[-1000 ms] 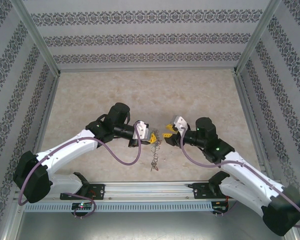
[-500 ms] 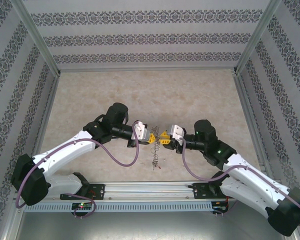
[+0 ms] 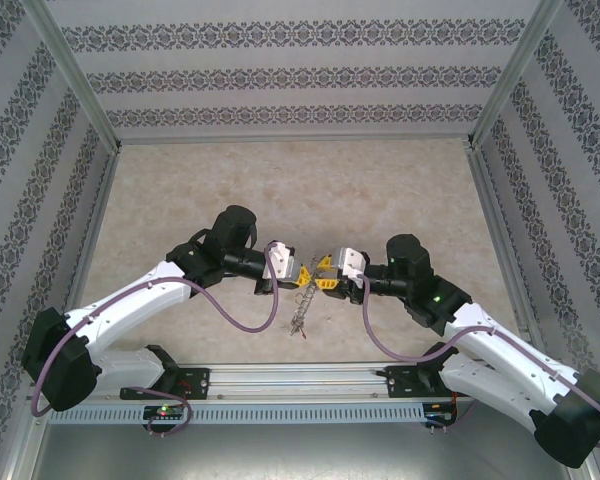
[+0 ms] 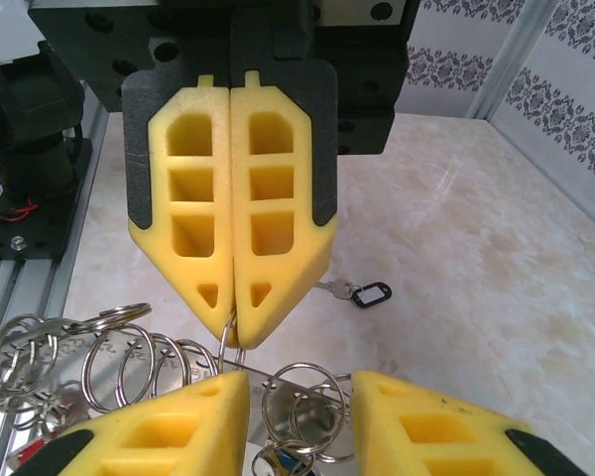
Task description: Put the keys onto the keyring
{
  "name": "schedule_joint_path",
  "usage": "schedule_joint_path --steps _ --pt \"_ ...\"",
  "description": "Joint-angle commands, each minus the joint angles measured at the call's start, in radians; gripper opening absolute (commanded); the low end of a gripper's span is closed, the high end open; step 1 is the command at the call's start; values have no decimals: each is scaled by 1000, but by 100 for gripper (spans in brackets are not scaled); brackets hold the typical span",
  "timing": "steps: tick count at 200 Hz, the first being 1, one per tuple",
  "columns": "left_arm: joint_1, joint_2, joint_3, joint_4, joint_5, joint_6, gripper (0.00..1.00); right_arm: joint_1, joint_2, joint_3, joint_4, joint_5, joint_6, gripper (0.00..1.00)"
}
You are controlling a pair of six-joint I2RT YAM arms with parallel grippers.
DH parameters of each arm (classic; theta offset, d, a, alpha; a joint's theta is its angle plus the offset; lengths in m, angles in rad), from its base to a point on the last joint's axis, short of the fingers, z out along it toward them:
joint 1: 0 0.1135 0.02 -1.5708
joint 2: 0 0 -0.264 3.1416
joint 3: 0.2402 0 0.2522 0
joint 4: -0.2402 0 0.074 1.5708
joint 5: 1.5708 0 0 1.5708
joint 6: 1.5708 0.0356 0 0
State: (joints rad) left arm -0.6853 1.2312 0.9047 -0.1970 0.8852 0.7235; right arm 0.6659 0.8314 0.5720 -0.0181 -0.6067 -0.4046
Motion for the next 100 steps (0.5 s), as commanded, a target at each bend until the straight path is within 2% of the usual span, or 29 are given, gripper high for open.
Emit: schedule_joint_path --steps 1,67,100 --pt "4 -12 14 84 23 -30 0 22 6 5 18 5 -12 34" --pt "-2 1 17 83 10 -33 0 47 3 -1 8 11 -33 39" --pt "-2 8 25 66 12 -24 0 44 -33 -16 -21 30 -35 37"
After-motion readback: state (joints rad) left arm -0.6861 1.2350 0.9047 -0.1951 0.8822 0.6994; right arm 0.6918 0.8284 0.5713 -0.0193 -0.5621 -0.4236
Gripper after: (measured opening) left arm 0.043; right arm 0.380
